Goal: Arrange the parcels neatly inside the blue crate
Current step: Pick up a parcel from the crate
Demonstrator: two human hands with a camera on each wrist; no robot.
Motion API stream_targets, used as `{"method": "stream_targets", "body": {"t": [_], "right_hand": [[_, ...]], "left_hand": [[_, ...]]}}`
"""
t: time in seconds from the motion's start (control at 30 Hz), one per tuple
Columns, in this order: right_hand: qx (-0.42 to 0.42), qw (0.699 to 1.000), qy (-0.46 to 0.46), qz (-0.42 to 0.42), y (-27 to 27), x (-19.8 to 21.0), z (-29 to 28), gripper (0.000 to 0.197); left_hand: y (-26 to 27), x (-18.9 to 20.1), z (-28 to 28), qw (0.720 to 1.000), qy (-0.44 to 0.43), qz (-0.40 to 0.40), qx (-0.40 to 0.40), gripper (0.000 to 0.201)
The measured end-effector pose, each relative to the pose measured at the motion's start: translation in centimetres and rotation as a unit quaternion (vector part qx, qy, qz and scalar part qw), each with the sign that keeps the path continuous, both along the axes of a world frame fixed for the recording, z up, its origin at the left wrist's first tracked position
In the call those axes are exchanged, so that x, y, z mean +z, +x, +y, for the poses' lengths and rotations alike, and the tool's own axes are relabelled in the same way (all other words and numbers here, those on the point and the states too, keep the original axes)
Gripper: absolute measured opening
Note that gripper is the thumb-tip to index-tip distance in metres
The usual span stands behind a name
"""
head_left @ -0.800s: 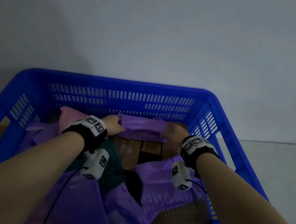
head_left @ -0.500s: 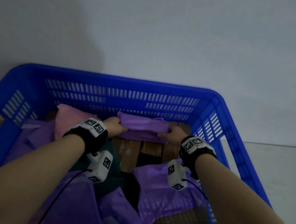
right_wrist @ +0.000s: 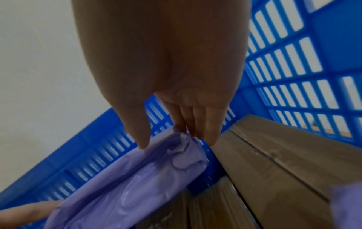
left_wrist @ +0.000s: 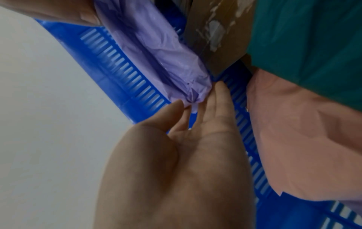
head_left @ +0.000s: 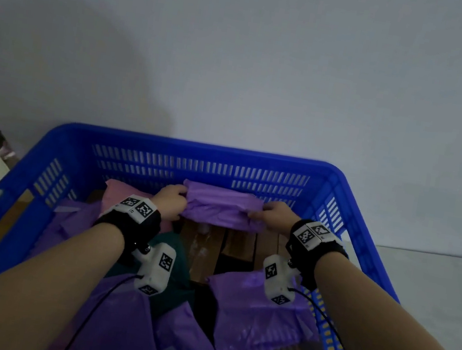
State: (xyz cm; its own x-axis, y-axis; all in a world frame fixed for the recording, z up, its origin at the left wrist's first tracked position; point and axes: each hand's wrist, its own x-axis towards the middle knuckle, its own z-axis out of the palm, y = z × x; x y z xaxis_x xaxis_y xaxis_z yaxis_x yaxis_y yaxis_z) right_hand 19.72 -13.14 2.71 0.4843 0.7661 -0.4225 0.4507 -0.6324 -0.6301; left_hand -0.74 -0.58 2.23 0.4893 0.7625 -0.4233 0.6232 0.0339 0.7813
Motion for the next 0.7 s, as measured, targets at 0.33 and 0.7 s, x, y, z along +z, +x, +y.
{"method": "stream_targets", "body": {"t": [0.33, 0.7], "right_hand": [[0.089, 0.977, 0.176, -0.087, -1.3, 4.1, -1.2, 0.080], [0.043, 0.951, 0.306, -0.020, -2.6, 8.2, 0.3, 0.028]], "left_hand": [[-3.0, 6.9, -0.2, 0.983, -0.020, -0.140, 0.117, 0.014], [-4.6, 11.7, 1.1, 0.965, 0.072, -0.206, 0.143, 0.036]]}}
